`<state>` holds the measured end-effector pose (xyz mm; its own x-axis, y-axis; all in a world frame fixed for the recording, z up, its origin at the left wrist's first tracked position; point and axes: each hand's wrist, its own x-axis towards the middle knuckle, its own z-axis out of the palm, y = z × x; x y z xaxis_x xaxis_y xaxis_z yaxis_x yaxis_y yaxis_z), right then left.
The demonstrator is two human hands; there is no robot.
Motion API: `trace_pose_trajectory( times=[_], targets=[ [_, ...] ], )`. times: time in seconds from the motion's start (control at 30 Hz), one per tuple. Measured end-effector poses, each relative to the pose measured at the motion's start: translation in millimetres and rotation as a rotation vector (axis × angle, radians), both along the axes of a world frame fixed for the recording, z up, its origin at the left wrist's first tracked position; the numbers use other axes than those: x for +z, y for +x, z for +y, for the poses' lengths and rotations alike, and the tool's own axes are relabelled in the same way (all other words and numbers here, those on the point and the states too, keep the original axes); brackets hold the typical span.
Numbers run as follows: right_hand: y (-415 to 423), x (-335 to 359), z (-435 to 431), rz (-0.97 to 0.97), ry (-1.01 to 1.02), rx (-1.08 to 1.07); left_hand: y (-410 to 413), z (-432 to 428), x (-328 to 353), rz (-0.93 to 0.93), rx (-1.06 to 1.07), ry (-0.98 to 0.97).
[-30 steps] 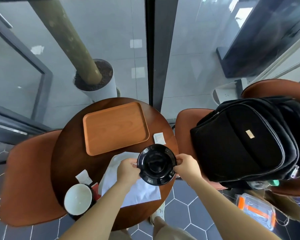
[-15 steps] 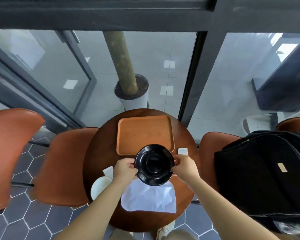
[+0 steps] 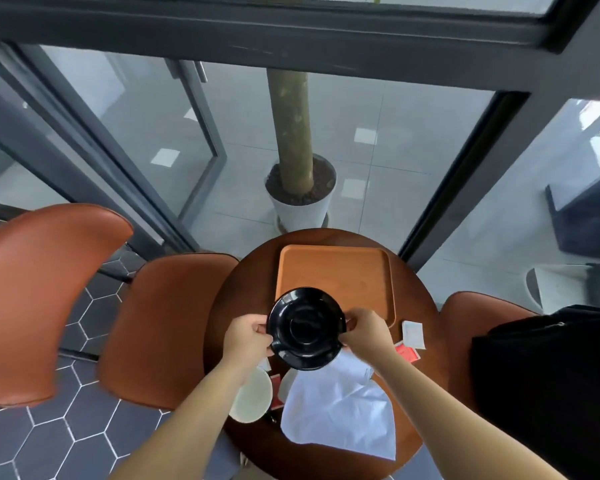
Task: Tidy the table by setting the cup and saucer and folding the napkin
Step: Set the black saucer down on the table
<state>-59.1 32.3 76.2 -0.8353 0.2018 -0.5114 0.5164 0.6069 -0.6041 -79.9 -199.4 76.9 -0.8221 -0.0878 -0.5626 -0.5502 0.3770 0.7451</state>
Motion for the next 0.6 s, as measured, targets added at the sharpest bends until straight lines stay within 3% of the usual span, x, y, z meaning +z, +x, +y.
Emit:
trace_pose_trajectory(
  times=[0.6],
  targets=[
    [-107, -52, -109, -0.102, 0.092, 0.11, -82, -98, -57, -0.094, 0.089, -0.022]
  ],
)
